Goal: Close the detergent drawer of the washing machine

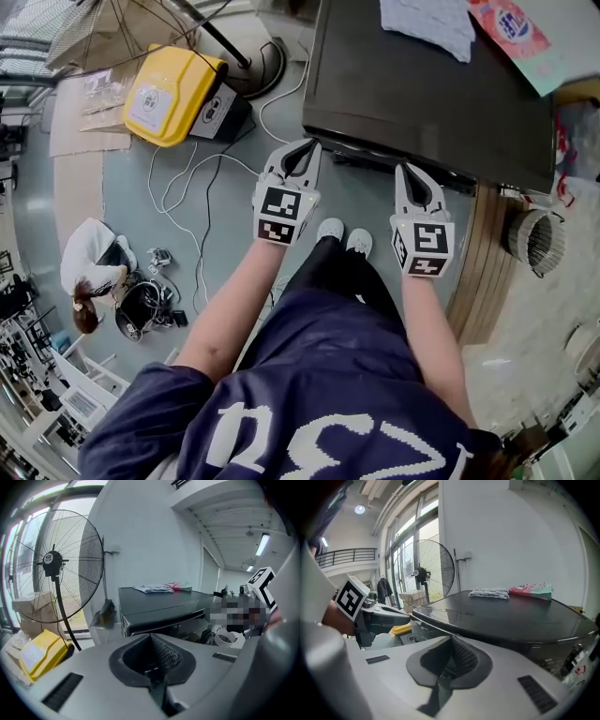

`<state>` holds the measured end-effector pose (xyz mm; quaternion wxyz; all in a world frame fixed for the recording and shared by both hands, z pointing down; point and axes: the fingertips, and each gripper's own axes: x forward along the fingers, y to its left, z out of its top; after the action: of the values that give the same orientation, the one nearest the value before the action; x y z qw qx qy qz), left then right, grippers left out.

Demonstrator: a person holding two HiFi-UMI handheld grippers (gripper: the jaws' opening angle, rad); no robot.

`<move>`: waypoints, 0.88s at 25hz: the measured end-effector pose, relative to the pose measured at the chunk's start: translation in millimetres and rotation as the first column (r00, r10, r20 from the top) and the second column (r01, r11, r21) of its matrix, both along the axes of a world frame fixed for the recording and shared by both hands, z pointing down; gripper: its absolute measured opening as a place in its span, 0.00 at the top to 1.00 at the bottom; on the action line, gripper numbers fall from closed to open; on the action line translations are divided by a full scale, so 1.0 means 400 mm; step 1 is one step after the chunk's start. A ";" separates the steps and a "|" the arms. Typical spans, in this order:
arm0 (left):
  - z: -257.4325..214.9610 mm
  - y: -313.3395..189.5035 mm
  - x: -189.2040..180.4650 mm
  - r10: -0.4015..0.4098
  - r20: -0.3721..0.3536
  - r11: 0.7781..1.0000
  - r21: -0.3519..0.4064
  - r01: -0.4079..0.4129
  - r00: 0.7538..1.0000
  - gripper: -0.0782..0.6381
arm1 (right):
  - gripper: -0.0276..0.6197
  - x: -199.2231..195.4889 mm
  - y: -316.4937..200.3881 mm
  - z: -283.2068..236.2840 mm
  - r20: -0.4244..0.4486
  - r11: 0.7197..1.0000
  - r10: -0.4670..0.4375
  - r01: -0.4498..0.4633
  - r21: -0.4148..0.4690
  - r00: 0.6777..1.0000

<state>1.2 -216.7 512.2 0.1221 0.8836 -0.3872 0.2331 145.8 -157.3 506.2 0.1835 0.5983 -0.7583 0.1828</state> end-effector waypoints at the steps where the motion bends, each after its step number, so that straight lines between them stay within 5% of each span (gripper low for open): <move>1: 0.000 -0.001 0.001 -0.001 0.000 1.000 0.000 0.001 1.000 0.86 | 0.93 0.001 0.000 0.000 0.001 1.000 0.004 -0.004 0.001 1.000; 22: 0.000 -0.039 0.015 -0.034 -0.029 0.999 0.002 0.034 0.999 0.87 | 0.93 0.020 -0.036 0.003 0.028 0.998 0.065 -0.065 -0.001 0.997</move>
<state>7.2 -232.1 512.2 0.1307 0.8804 -0.4007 0.2176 153.9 -171.6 507.6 0.1668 0.6201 -0.7408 0.1971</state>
